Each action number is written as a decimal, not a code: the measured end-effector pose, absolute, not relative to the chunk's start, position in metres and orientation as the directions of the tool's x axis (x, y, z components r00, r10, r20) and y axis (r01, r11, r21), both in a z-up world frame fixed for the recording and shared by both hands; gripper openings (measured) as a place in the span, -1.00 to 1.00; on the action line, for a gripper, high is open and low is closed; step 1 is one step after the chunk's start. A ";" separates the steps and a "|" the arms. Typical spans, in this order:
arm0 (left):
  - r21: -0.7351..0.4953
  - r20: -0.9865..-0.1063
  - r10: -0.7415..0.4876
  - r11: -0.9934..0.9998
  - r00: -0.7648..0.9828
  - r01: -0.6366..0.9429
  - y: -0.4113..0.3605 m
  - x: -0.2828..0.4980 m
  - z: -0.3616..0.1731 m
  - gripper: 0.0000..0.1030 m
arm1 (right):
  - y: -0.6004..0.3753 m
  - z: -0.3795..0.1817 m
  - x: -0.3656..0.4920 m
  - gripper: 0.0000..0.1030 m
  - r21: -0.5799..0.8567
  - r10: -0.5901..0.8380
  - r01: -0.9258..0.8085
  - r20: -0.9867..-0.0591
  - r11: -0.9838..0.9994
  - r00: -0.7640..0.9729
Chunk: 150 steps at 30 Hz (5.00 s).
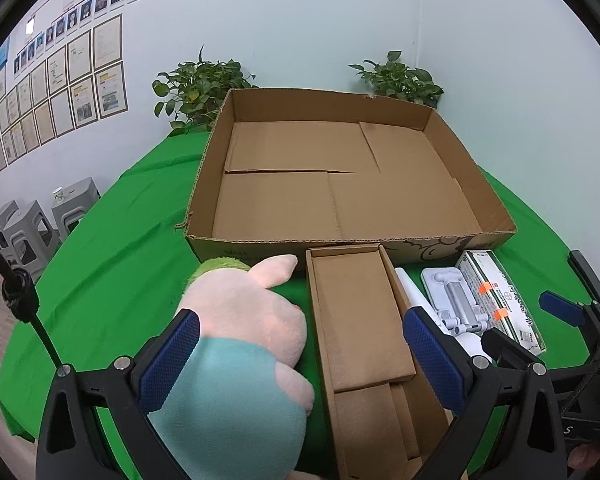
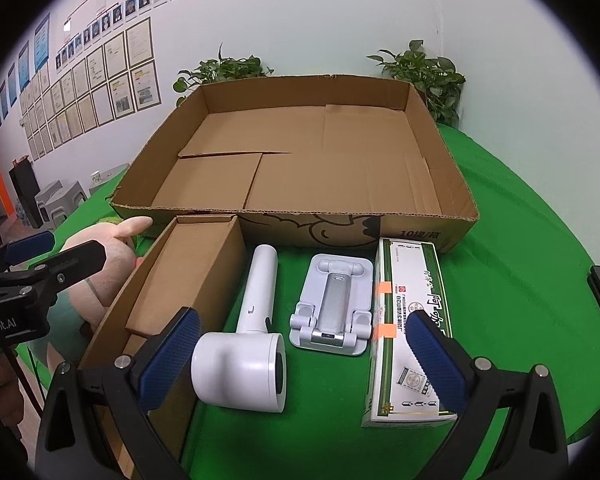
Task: Organize objects
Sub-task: 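Close the left gripper on the plush pig's teal body, then lift the plush pig with the left gripper and carry it over the large box, then lower the plush pig into the large box and open the left gripper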
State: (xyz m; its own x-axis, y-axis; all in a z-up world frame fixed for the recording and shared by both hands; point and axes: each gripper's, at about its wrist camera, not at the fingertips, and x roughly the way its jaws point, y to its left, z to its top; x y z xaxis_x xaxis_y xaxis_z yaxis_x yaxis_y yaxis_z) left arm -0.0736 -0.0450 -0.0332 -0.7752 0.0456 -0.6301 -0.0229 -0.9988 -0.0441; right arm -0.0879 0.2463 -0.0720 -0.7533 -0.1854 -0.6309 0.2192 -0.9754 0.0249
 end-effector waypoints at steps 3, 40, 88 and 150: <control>-0.060 -0.632 0.047 -0.998 -0.774 -0.012 -0.056 -0.070 -0.030 0.99 | 0.240 -0.067 -0.083 0.98 -0.011 -0.186 0.245 -0.619 -0.969 -0.763; -0.452 -0.613 0.384 -0.887 -0.690 -0.092 -0.178 0.019 -0.090 0.20 | 0.072 -0.053 -0.095 1.00 0.376 -0.671 0.690 -0.709 -0.618 -0.214; -0.272 -0.517 0.335 -0.937 -0.787 -0.221 -0.145 -0.229 -0.013 0.14 | 0.108 -0.014 -0.284 0.38 0.257 -0.630 0.626 -0.599 -0.736 -0.495; -0.282 -0.638 0.314 -0.945 -0.703 -0.167 -0.196 -0.188 -0.061 0.14 | 0.122 -0.081 -0.328 0.52 0.571 -0.748 0.508 -0.605 -0.645 -0.271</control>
